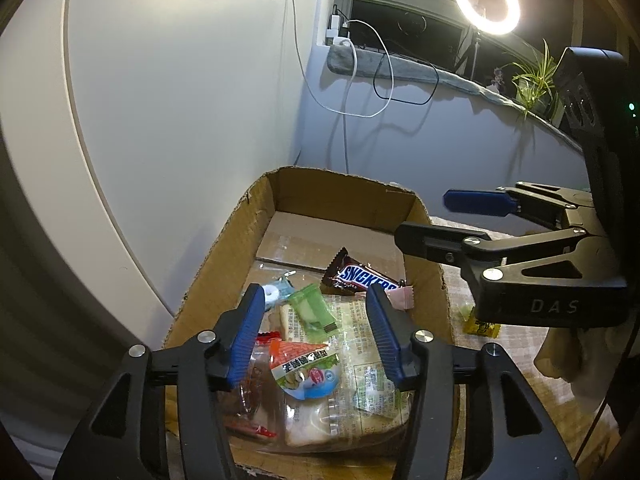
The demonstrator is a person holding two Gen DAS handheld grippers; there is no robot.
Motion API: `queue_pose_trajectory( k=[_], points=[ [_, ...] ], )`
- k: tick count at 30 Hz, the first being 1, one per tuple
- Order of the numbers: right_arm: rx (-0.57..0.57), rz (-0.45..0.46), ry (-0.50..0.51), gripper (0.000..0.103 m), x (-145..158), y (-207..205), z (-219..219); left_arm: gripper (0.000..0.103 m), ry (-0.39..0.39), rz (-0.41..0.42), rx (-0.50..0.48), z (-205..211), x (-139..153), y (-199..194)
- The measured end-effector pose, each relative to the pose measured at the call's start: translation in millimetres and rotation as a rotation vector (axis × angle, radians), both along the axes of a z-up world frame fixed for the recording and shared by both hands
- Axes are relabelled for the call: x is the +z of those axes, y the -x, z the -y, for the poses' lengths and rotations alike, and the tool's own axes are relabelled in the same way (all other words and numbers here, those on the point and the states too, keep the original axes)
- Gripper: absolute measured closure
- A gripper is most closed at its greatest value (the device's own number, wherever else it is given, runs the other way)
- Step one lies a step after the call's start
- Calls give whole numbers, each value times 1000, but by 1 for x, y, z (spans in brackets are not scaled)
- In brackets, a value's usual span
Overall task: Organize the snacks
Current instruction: 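Carry the teal and pink packets into the box and open both tools, then move both tools back over the remaining snacks on the table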
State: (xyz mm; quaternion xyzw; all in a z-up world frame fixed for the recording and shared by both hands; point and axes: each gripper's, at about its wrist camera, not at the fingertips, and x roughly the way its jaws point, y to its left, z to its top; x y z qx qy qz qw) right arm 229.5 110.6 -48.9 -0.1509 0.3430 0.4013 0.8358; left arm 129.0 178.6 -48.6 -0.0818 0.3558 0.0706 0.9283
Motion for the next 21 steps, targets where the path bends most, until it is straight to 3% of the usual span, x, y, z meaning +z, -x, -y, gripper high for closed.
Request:
queue_pose_trajectory(
  k=[9,12,21],
  points=[
    [-29,29,9,8,7,5,14,39,-9,15,-5,6,5,4],
    [-45,33,7,7,10,5,24,34,-11,19,-1,7,6,5],
    [-94,31,-24,7,19,9,62,34,-16,25,-27,27,11,5]
  ],
)
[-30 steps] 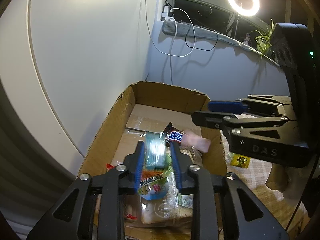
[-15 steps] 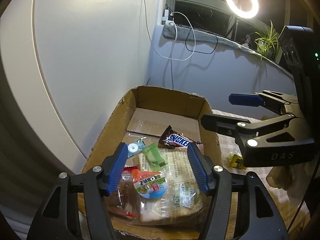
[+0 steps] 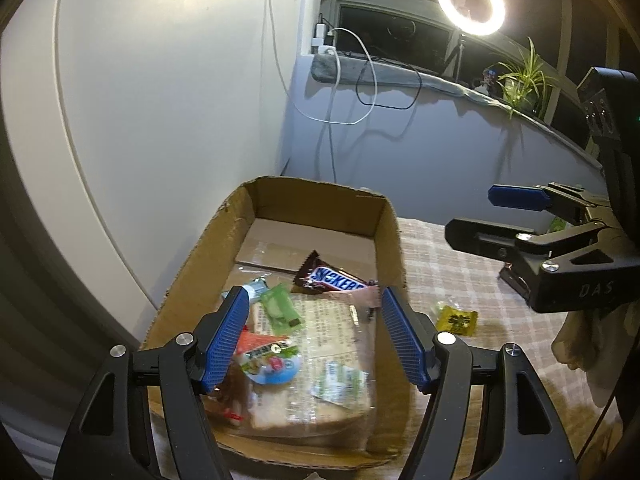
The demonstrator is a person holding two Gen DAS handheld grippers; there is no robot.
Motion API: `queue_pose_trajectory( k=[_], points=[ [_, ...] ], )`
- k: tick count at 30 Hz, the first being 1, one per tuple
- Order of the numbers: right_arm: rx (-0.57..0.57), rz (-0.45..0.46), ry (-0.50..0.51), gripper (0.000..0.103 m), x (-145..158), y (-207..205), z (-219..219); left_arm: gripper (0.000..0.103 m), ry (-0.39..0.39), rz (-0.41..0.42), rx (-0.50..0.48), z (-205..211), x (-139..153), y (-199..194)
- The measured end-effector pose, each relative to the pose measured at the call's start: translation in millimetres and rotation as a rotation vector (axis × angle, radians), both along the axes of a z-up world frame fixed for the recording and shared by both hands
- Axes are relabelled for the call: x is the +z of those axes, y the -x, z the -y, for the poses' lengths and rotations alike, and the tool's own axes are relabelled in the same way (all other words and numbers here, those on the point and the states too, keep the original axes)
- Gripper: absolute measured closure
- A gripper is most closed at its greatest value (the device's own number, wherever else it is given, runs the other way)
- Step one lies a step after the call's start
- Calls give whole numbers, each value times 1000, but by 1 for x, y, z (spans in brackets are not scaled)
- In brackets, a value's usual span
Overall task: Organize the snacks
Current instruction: 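Move both tools back over the remaining snacks on the table, then grasp the yellow candy packet with the left tool while the right tool grasps a Snickers bar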
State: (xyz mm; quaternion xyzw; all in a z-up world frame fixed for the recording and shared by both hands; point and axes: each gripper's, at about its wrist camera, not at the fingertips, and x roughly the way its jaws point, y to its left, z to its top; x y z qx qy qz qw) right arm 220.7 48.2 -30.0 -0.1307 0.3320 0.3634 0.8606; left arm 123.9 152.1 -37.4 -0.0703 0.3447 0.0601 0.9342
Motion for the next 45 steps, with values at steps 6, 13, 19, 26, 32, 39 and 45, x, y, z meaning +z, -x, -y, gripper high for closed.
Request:
queue_pose_trajectory(
  k=[6,13,19,26,32,39,45],
  points=[
    [-41,14,3,7,5,4,35,34,1,10,-31,16,5,0],
    [-120,27,8,7,4,3,91,34,14,8,-74,40,3,-6],
    [-204,-2,23,7,-2,-2,141,34,27,-2,-127,66,-1,-11],
    [-264,-42,13,8,-15,-4,189,35,49,-31,-185,96,-12,-17],
    [-228,-98,-2,16,-30,-10,204,40,61,-66,-216,115,-27,-23],
    [-173,-146,19,27,-53,-20,196,44,61,-119,-194,120,-47,-36],
    [-155,-170,25,30,-68,-33,193,47,44,-161,-183,124,-62,-50]
  ],
)
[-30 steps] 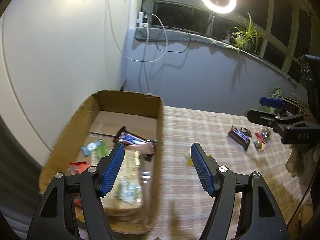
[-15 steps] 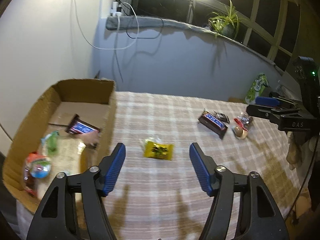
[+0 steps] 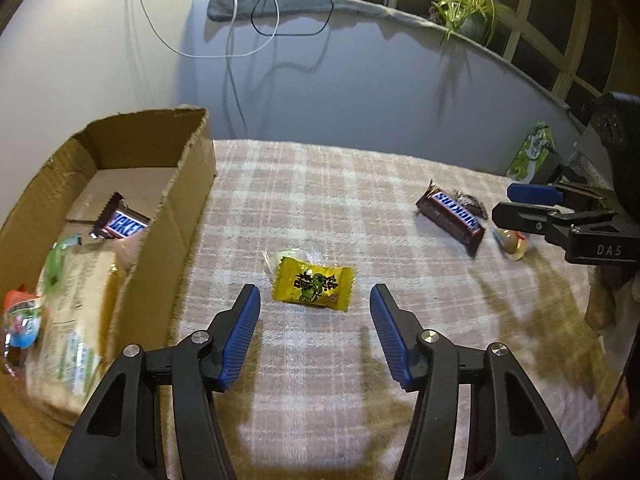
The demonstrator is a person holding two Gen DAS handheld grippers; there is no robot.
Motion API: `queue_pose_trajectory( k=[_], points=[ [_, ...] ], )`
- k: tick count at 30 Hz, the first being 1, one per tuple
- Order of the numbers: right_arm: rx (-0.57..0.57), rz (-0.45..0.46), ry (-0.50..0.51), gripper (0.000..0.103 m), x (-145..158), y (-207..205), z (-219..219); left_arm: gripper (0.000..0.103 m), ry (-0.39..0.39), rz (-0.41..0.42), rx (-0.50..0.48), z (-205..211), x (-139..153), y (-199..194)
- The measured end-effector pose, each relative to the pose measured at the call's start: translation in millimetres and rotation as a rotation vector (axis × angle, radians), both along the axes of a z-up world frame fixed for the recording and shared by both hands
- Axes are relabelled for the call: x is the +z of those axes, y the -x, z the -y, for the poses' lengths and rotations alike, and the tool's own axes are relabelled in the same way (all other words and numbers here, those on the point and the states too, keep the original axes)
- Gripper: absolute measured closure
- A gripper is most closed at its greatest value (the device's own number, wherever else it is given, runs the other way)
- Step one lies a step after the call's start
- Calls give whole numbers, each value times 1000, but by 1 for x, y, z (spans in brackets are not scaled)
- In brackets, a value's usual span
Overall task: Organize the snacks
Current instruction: 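Grasp the yellow candy packet with the left tool while the right tool grasps a Snickers bar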
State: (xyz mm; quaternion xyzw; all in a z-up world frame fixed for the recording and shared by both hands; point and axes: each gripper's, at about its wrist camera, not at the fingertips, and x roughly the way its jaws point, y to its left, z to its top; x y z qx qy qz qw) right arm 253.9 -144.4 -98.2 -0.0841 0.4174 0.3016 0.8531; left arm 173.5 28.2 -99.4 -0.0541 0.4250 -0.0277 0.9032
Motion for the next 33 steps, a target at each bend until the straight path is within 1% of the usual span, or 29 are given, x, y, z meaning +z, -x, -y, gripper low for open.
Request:
queue_pose_trajectory(
  k=[3,6,8,10,12,13,14,15,16,17,18,19,21,23,24,25,27,33],
  points=[
    [9,-6,0,30,-4,-5,-2,47,-16,-10,-1,4,-5,-6],
    [20,-15,1,30,-8,-10,-6,47,-56,-13,-7,10,-9,-10],
    [28,-20,6,30,-11,-12,-9,47,-63,-16,-9,11,-11,-12],
    [38,-30,16,37,-14,-15,-12,47,-76,-13,-6,12,-12,-14],
    [44,-38,22,40,-17,-18,-16,47,-77,-15,-7,12,-13,-14],
    [45,-39,26,40,-18,-20,-18,49,-77,-15,-6,11,-14,-14],
    [47,-41,29,40,-19,-21,-19,56,-78,-17,-8,12,-16,-14],
    [50,-43,34,40,-21,-22,-21,57,-80,-21,-10,12,-17,-14],
    [48,-50,44,43,-22,-23,-22,58,-80,-22,-13,12,-17,-15],
    [51,-57,51,46,-24,-24,-24,61,-80,-23,-14,12,-17,-15],
    [54,-64,58,51,-26,-25,-26,64,-80,-25,-17,12,-18,-16],
    [57,-70,62,54,-28,-26,-28,66,-82,-26,-17,12,-19,-16],
    [55,-75,71,55,-30,-27,-29,68,-82,-23,-17,12,-19,-16],
    [48,-75,82,61,-33,-28,-30,69,-82,-21,-17,13,-18,-16],
    [45,-81,84,67,-34,-29,-30,70,-82,-21,-17,13,-17,-15],
    [42,-84,84,70,-35,-29,-29,71,-83,-19,-16,13,-17,-15],
    [41,-85,82,71,-35,-29,-29,74,-83,-17,-15,13,-17,-16],
    [33,-79,93,73,-34,-26,-28,76,-102,-12,-29,13,-17,-13]
  ],
)
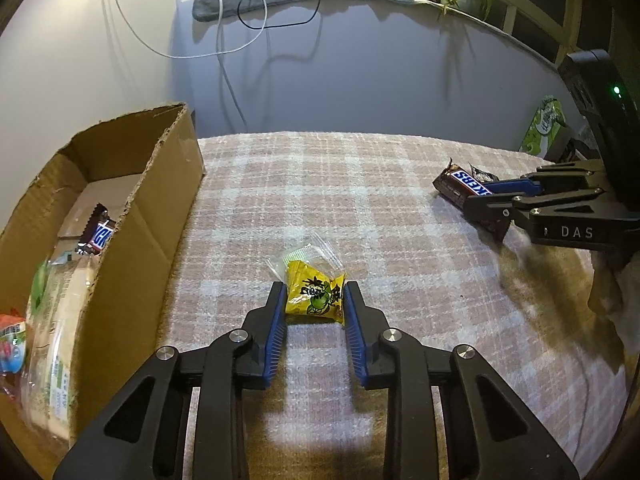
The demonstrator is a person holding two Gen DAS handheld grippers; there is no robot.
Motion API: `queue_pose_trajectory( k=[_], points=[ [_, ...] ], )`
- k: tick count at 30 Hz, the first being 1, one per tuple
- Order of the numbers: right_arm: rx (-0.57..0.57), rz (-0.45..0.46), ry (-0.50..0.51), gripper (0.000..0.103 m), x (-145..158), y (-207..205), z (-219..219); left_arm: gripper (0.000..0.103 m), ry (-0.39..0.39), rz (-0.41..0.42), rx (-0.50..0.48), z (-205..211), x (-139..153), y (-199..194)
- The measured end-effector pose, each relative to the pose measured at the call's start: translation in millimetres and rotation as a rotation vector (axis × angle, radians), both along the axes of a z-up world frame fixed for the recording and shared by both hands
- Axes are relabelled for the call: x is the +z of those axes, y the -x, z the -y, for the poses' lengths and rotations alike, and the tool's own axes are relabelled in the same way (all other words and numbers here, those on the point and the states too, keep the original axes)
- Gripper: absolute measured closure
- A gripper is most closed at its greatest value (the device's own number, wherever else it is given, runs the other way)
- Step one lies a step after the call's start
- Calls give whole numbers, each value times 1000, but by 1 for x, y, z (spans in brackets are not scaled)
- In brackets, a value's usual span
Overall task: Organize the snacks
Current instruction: 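Grasp the yellow candy packet with the left tool while the right tool grasps a Snickers bar, then carry the yellow packet and Snickers bar into the box and open both tools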
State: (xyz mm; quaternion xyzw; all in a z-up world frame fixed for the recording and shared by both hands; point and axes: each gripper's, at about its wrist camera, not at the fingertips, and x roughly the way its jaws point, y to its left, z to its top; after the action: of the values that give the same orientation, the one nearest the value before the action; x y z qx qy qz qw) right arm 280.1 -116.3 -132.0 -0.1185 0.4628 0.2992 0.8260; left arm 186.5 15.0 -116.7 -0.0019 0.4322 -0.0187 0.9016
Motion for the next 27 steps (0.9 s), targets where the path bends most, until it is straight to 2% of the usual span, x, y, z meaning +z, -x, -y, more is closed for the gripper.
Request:
queue_pose_trajectory(
  k=[6,16,20,27],
  points=[
    [-7,6,-1,73,0,1,1,77,-9,0,-20,3,3,5],
    [-6,18,0,73,3,5,1,77,57,-20,-9,-10,4,14],
    [7,31,15,73,3,6,1,70,90,-40,-4,-15,1,16],
    [13,28,19,73,2,7,0,70,56,-24,10,-13,1,23]
  ],
)
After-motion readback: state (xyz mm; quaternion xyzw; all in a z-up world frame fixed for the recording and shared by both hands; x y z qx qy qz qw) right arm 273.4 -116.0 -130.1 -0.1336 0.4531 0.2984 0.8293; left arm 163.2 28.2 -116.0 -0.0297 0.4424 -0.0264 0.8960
